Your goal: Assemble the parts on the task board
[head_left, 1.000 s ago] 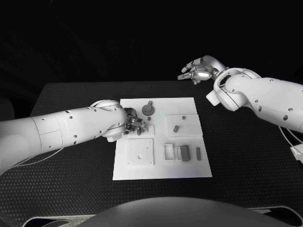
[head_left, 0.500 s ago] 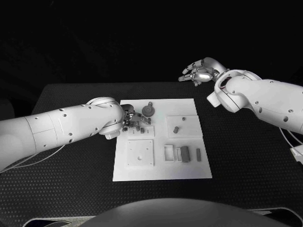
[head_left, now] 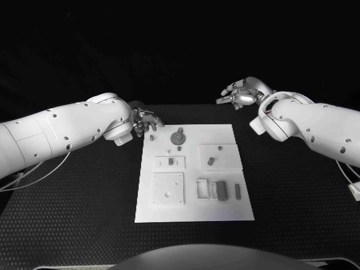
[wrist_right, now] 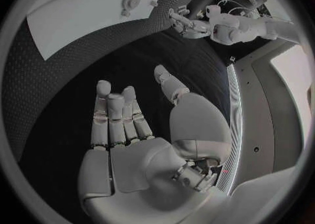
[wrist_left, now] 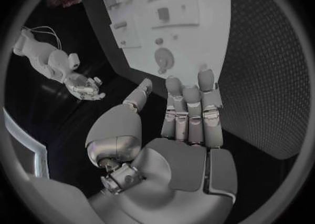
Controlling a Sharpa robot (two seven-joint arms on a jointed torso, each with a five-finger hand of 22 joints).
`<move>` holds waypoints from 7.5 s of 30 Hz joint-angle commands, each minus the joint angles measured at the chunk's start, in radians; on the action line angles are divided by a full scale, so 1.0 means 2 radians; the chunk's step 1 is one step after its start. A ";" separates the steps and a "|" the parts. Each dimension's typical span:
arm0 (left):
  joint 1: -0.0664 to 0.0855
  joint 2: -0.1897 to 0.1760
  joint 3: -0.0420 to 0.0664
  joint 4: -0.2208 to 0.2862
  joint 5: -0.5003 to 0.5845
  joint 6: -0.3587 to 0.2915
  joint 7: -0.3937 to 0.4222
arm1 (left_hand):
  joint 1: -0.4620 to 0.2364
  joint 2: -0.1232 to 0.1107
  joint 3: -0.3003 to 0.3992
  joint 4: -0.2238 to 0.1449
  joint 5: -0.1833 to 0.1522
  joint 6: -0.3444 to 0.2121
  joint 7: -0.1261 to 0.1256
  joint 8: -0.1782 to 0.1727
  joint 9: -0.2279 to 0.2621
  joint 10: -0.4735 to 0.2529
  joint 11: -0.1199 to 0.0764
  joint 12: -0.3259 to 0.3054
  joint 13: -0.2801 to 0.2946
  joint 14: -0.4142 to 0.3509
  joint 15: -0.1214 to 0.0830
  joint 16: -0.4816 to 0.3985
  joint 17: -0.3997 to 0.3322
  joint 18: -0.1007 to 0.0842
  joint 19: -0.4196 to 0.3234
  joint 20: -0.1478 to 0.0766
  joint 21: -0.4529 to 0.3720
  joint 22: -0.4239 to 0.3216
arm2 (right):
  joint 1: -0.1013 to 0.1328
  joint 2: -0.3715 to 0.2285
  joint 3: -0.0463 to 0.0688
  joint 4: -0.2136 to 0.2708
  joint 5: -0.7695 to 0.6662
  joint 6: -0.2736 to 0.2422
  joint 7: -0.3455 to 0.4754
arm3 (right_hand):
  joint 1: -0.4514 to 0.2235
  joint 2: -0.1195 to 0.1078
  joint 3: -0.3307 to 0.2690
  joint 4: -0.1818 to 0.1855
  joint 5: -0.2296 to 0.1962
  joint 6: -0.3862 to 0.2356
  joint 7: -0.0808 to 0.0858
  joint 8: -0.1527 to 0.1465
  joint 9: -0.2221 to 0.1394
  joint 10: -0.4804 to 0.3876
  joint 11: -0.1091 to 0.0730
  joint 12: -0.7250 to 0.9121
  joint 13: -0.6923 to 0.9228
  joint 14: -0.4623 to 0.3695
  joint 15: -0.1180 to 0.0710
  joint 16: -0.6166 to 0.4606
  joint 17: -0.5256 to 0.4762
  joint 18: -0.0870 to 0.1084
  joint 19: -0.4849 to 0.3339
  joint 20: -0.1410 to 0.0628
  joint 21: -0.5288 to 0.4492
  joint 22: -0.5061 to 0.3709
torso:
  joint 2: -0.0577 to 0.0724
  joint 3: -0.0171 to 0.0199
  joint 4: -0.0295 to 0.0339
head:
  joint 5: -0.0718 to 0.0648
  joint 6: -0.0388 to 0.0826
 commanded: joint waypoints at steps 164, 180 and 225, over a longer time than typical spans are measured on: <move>-0.038 0.000 -0.055 0.060 -0.024 -0.014 -0.014 | 0.080 0.074 0.061 -0.005 -0.001 0.042 -0.020 0.065 0.050 0.039 -0.021 0.021 -0.018 0.033 -0.002 0.027 -0.018 0.006 0.038 -0.002 0.001 0.031 | -0.001 -0.005 0.000 0.006 0.002 0.007 0.003 | 0.000 0.006 -0.005 0.001 0.002 0.000 0.004 0.003 -0.003 -0.004 -0.001 0.007 -0.006 -0.004 0.001 0.006 -0.004 0.007 0.000 0.004 -0.003 0.007 | 0.002 0.0008 0.0031 | -0.002 -0.016; -0.042 0.000 -0.055 0.064 -0.046 0.001 -0.017 | 0.080 0.075 0.062 -0.005 -0.001 0.043 -0.020 0.065 0.049 0.040 -0.021 0.021 -0.017 0.033 -0.002 0.028 -0.018 0.006 0.038 -0.002 0.001 0.031 | -0.001 -0.005 0.000 0.006 0.002 0.007 0.003 | 0.000 0.006 -0.005 0.001 0.002 0.000 0.004 0.003 -0.003 -0.005 -0.001 0.007 -0.006 -0.004 0.001 0.006 -0.005 0.007 0.000 0.004 -0.003 0.007 | 0.002 0.0007 0.0035 | -0.004 -0.018; -0.048 0.002 -0.055 0.061 -0.049 0.014 -0.020 | 0.069 0.055 0.057 0.002 -0.001 0.045 -0.021 0.063 0.047 0.042 -0.022 0.023 -0.015 0.035 -0.003 0.031 -0.019 0.006 0.041 -0.003 0.004 0.032 | -0.001 -0.006 0.000 0.006 0.003 0.008 0.003 | 0.000 0.006 -0.005 0.001 0.002 0.000 0.004 0.004 -0.003 -0.005 -0.001 0.008 -0.008 -0.004 0.001 0.007 -0.006 0.007 0.000 0.004 -0.003 0.007 | 0.002 0.0009 0.0032 | -0.004 -0.021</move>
